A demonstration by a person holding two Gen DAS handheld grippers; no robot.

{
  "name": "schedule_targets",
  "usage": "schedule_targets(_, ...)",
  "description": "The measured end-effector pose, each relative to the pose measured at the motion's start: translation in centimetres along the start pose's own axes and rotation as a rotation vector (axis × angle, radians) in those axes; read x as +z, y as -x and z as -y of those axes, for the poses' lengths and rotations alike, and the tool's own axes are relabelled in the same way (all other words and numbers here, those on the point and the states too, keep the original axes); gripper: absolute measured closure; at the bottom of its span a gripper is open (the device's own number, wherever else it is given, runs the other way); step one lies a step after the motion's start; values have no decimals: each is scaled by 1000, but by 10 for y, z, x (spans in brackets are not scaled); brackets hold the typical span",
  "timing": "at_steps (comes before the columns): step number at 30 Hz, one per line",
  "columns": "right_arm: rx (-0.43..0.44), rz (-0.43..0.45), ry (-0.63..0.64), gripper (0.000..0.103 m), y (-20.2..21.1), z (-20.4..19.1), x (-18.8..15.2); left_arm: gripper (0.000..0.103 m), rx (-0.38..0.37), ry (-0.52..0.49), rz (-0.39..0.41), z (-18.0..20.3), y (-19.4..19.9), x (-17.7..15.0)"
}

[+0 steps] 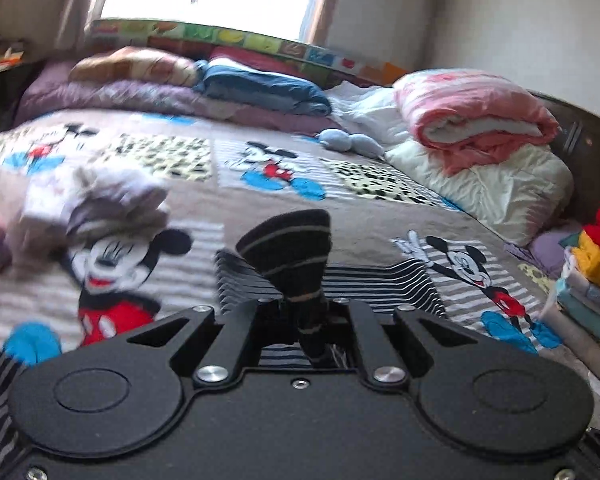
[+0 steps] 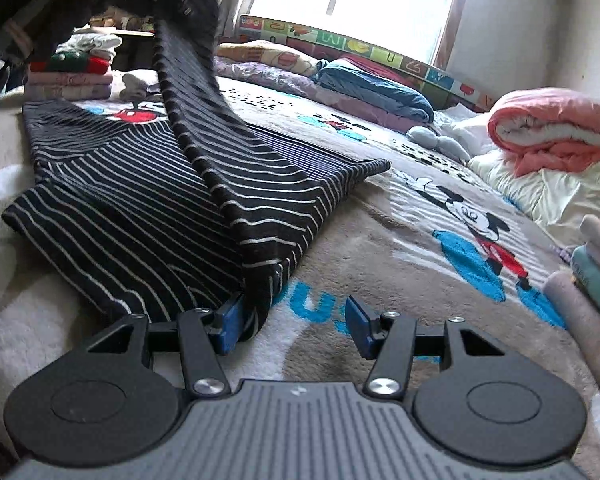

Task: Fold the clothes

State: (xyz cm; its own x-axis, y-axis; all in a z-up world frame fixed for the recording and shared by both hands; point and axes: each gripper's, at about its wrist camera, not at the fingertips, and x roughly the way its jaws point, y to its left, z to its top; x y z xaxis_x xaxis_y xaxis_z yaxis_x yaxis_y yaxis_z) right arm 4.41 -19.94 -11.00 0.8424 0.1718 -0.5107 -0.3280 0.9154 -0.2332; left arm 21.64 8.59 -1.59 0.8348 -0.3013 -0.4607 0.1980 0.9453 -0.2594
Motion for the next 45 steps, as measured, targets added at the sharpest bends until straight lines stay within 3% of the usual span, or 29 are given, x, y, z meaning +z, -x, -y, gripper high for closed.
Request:
schedule_targets(7,-4,-1,25,48,1,0,-1,99,33,61,-8,-29,6,-29)
schedule_targets(14,-6,3,51,48,2,-2,0,99,76,96,-89,-49,-9,-47)
schedule_targets(21,1,4,54,48,6,-1,1,99,65,147,-100,-63,-9,-68)
schedule_targets(27,70,66,21,48,22,3,7,96,44,219,-114,-77,-8,-73)
schedule_targets(29,103,105,-4,45,26,4,11,87,39,269,-111,-84,-6,-72)
schedule_targets(32,156,146,-29,43,19,3,16,85,21,345,-102,-95,-4,-71)
schedule_targets(35,214,169,-48,43,7,0,20,88,44,318,-89,-89,-2,-60)
schedule_targets(39,312,148,-70,43,-8,-5,18,96,57,192,-38,-70,2,-40)
schedule_targets(45,403,142,-79,40,-8,-8,16,97,105,62,-24,-57,-11,-20)
